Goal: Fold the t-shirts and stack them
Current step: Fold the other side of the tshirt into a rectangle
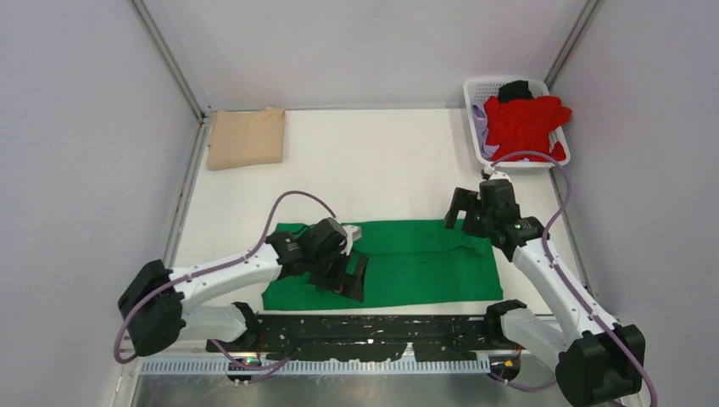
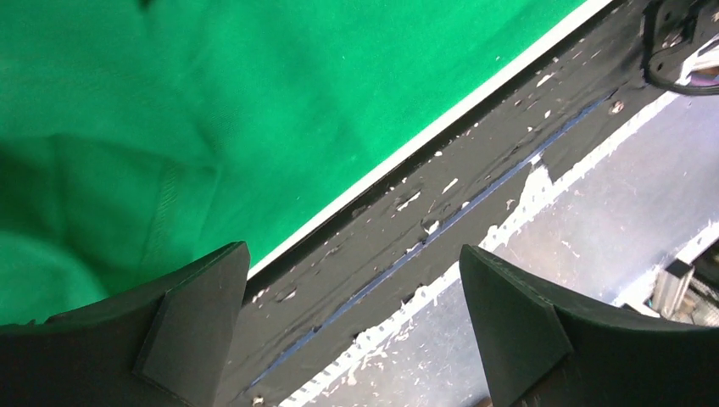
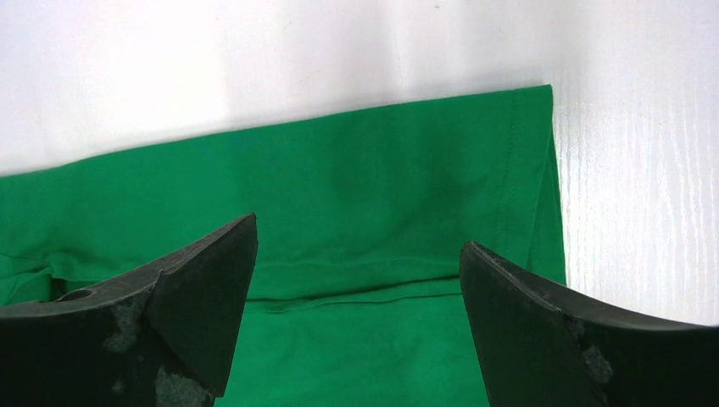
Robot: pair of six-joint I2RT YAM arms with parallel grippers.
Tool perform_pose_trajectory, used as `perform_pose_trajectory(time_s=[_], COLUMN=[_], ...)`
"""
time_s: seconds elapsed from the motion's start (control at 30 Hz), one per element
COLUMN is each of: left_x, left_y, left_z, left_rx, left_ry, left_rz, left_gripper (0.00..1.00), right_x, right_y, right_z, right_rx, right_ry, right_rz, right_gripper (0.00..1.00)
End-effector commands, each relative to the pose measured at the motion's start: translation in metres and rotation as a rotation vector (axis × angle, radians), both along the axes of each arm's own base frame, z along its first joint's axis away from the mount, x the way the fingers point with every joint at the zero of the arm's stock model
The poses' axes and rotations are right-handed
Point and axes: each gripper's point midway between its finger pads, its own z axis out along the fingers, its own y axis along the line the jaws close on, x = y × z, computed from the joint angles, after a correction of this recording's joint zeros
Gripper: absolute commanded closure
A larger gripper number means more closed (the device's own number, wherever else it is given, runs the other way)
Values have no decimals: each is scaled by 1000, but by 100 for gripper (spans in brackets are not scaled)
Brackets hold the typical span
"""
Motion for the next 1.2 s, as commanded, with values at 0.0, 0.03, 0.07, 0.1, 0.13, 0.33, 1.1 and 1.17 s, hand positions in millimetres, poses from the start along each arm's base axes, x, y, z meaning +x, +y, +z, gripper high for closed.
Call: perform_pose_trajectory(time_s=[0.0,0.03,0.07,0.1,0.13,0.33,1.1,1.17], left_x=[26,34,43,56,68,129,16,19], left_y=[18,22,26,33,39,57,-12,-7], left_z=[47,52,57,59,61,43,28,36], left_rx=[3,6,6,26,38,37,-130,-121], left_ry=[-207,-259,-303,-352,-383,-360,-18,-58], left_rz=[89,109,141,195,246,497,-7,-3], left_gripper=[1,1,1,1,1,1,1,1], right_x=[7,7,8,8,9,11,8,9], right_y=[1,1,1,2,1,0,-7,-2], right_z=[11,12,12,13,13,16,21,21], right_rx=[7,7,8,9,9,5,-13,-2], right_ry=[-62,-67,-68,-71,-75,-84,-114,-116], right_rz=[14,14,14,14,13,3,-17,5], right_gripper=[5,5,4,5,5,5,4,4])
